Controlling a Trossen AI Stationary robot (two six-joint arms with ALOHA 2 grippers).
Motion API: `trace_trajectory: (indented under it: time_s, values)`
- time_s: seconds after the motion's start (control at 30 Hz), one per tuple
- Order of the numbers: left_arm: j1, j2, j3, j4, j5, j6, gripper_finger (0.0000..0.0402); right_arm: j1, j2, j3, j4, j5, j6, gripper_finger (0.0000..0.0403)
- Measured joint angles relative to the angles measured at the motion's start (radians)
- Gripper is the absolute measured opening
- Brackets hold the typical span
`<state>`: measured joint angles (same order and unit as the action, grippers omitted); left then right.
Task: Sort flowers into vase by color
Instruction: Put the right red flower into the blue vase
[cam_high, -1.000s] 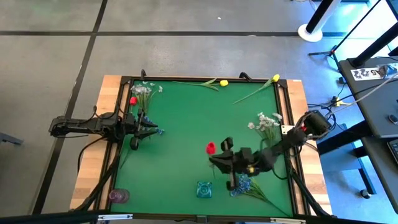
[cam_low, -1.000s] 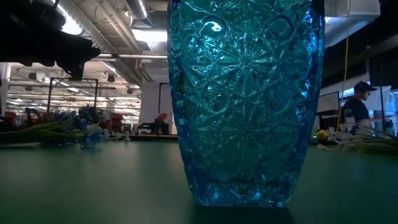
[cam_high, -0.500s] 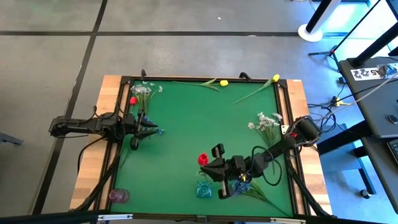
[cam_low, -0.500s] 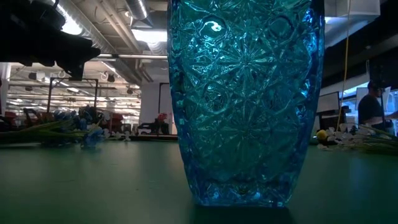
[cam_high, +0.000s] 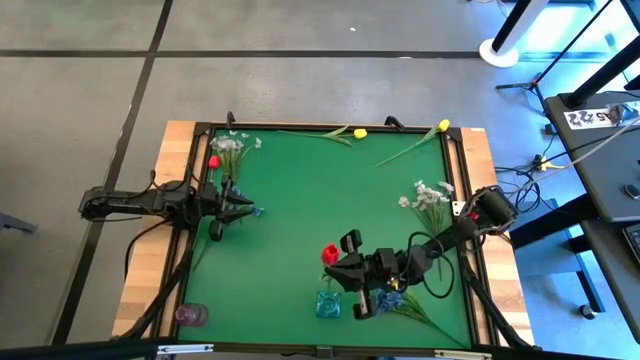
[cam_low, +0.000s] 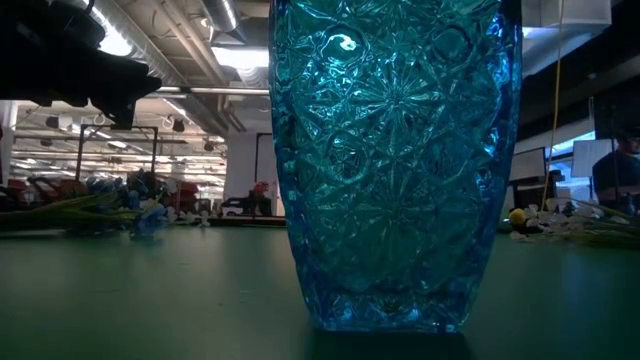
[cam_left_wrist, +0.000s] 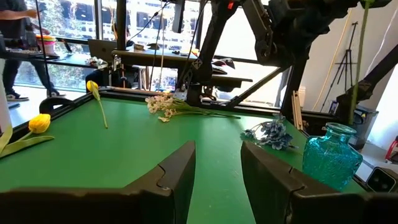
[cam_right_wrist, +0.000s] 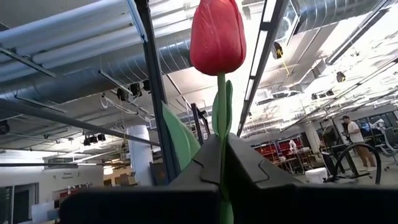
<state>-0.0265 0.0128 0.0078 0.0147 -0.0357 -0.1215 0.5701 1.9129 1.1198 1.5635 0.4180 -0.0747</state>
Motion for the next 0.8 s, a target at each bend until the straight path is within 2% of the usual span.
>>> trace_trajectory:
  time_s: [0.23,0.43,0.6,0.7,0.8]
  values:
    - [0.000,0.000,0.000,0.000,0.000,0.000,0.0125,0.000,0.000,0.000,-0.153,-0.008,0.002,0.0007]
    - [0.000,0.000,0.000,0.000,0.000,0.000,0.0125,0.007,-0.005,0.000,-0.287,-0.061,-0.017,0.0022]
    - [0.000,0.000,0.000,0.000,0.000,0.000,0.0125,0.026,-0.041,0.000,-0.455,0.015,-0.040,0.0045]
    - [0.000,0.000,0.000,0.000,0.000,0.000,0.0125,0.047,-0.098,0.000,-0.648,0.073,-0.058,0.0065]
    - [0.000,0.000,0.000,0.000,0.000,0.000,0.0125,0.076,-0.170,0.016,-0.902,0.174,-0.057,0.0091]
